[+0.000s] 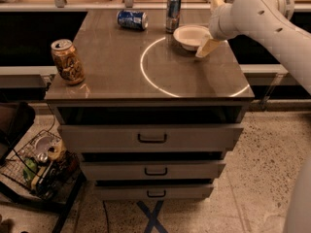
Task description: Move paper bowl near orange can
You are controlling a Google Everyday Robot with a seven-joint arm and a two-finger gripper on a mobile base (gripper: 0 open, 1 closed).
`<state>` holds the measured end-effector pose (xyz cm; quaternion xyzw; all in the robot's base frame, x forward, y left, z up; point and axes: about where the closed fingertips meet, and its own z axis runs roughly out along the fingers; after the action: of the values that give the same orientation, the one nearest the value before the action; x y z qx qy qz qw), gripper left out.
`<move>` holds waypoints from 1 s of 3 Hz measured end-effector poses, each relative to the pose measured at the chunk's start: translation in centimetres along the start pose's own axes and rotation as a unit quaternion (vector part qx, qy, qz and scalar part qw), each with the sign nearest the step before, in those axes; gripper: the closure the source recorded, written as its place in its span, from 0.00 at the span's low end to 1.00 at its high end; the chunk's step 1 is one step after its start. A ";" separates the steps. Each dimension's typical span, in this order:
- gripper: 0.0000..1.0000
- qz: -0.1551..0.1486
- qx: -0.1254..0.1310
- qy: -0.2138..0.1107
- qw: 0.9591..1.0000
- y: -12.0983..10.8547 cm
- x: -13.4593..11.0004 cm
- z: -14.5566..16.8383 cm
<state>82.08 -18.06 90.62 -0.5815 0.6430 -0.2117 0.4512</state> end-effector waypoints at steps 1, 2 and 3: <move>0.12 -0.003 -0.002 -0.009 1.000 0.4 -0.7 0.8; 0.35 -0.003 -0.004 -0.016 1.000 0.9 -1.4 1.5; 0.59 -0.008 -0.010 -0.022 1.000 1.4 -2.0 2.1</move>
Offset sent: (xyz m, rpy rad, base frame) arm 0.0082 0.0266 -0.0108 0.0198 -0.0077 0.0435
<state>82.83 -15.36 89.09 -0.5957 0.6303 -0.1964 0.4574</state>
